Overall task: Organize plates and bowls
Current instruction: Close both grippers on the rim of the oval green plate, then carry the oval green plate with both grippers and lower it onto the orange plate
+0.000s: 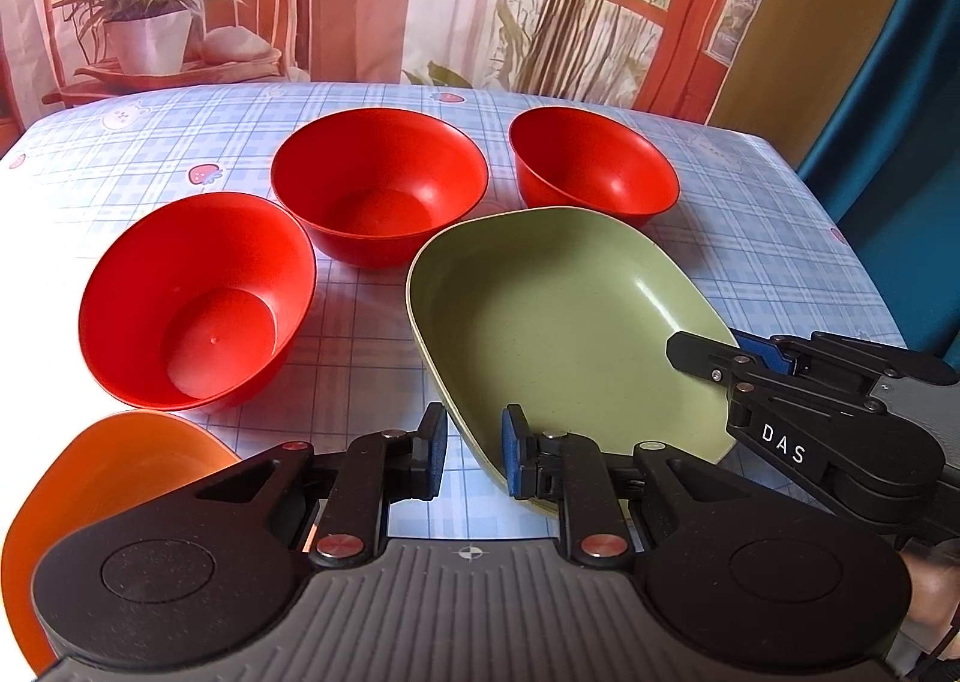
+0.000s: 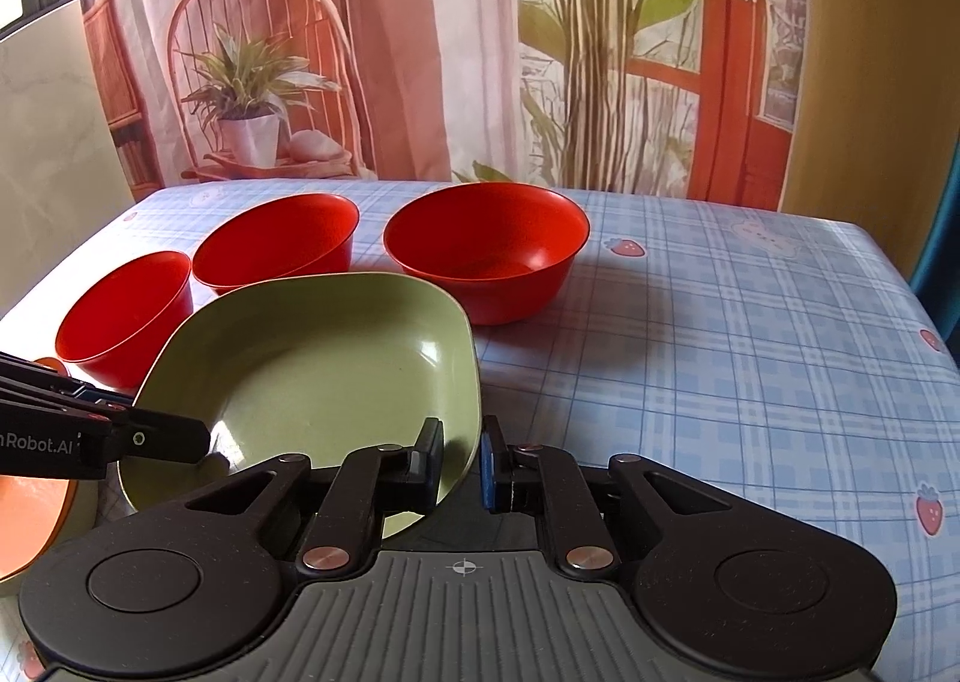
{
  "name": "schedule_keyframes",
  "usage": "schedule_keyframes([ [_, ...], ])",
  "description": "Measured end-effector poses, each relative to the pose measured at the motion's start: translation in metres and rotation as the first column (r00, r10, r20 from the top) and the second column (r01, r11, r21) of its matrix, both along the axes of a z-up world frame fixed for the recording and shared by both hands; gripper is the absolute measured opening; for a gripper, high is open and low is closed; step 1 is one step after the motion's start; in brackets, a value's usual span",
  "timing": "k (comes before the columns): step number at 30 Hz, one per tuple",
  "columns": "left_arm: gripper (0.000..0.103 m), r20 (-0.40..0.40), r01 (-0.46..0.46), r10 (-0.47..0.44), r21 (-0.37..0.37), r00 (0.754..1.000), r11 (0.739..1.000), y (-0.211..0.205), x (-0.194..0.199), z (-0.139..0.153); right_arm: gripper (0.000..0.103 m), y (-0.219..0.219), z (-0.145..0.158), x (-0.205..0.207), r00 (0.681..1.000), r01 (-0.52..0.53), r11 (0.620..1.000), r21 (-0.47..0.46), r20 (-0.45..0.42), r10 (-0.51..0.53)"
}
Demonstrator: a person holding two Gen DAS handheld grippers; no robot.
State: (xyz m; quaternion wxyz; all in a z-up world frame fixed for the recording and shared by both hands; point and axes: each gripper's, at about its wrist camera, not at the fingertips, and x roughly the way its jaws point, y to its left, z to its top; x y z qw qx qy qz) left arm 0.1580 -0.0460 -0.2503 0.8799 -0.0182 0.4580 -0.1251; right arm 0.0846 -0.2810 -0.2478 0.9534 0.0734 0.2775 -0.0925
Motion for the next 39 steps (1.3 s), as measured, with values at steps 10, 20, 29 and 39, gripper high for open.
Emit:
schedule_keyframes([
  [10, 0.021, 0.039, -0.006, 0.007, -0.006, 0.999, 1.0, 0.008, -0.013, 0.016, 0.012, 0.009, 0.015, -0.008, 1.0, -0.008, 1.0, -0.017, 0.029, 0.009],
  [20, 0.021, 0.08, -0.012, 0.013, -0.017, 0.997, 1.0, 0.021, -0.031, 0.036, 0.012, 0.021, 0.031, -0.014, 0.998, -0.024, 0.999, -0.03, 0.058, 0.025],
  [29, 0.022, 0.114, -0.037, 0.04, -0.027, 0.993, 0.999, 0.042, -0.05, 0.052, 0.012, 0.042, 0.045, -0.017, 0.994, -0.06, 0.997, -0.038, 0.084, 0.063],
  [39, 0.022, 0.134, -0.071, 0.076, -0.043, 0.988, 0.997, 0.068, -0.075, 0.066, 0.012, 0.071, 0.055, -0.019, 0.989, -0.106, 0.993, -0.047, 0.101, 0.111],
])
